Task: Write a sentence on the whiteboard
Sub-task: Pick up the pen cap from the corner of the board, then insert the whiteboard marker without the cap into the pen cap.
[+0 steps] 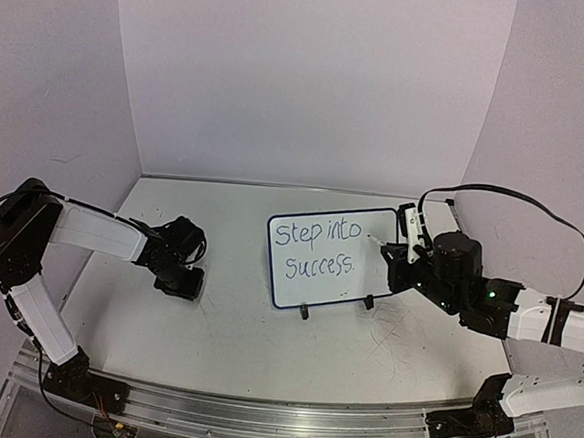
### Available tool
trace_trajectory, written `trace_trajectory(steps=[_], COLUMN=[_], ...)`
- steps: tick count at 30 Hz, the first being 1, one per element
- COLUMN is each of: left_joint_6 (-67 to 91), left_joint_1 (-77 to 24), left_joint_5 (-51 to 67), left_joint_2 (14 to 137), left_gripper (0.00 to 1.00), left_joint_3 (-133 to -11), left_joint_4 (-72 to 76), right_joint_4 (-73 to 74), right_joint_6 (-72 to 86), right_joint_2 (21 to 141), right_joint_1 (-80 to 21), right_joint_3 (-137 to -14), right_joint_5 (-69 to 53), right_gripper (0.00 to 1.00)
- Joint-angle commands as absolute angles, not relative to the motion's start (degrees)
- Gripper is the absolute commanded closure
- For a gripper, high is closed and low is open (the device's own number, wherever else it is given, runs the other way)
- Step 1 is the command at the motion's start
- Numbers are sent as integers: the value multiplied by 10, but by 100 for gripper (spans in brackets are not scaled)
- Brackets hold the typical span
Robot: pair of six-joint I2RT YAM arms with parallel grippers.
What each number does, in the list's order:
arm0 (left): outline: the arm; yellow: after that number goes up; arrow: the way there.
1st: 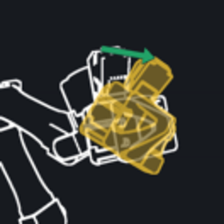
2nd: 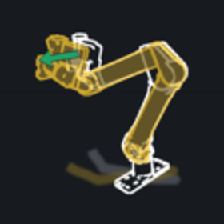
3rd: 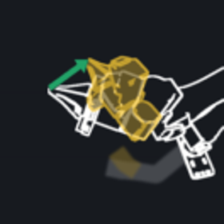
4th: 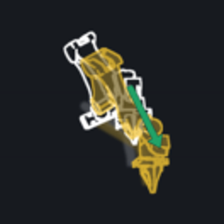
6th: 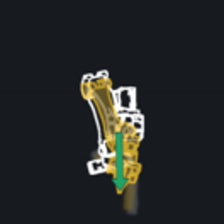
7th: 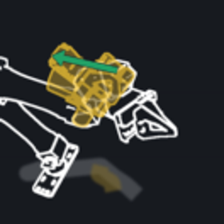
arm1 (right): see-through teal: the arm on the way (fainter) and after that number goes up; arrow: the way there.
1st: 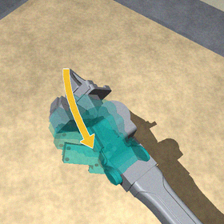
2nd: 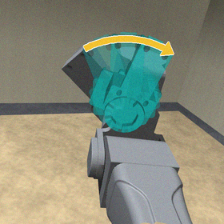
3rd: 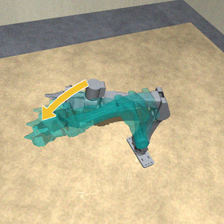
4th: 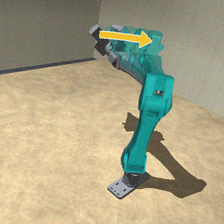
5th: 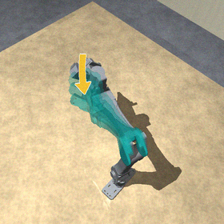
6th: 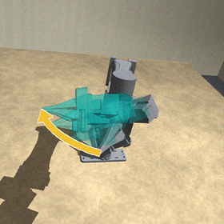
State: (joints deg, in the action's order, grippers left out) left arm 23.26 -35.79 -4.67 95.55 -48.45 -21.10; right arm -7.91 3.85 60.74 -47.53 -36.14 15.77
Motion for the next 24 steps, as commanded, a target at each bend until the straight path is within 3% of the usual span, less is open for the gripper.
trace_trajectory(steps=[1, 10, 15, 20, 24], left_joint_6=[211, 149, 1, -165, -235], left_joint_1=[-357, -361, -412, -463, -486], left_joint_5=[-63, -98, -50, 23, 17], left_joint_2=[950, 803, 701, 733, 749], left_gripper=[83, 85, 84, 85, 89], left_joint_3=[-478, -439, -443, -489, -490], left_joint_4=[-189, -100, 18, 58, 81], right_joint_4=[-80, -57, -18, 59, 84], right_joint_6=[13, 31, 135, 194, 217], right_joint_2=[600, 626, 678, 782, 825], right_joint_1=[-474, -473, -474, -474, -474], right_joint_3=[-394, -448, -529, -656, -708], right_joint_5=[137, -5, -155, -285, -312], right_gripper=[100, 100, 100, 100, 100])
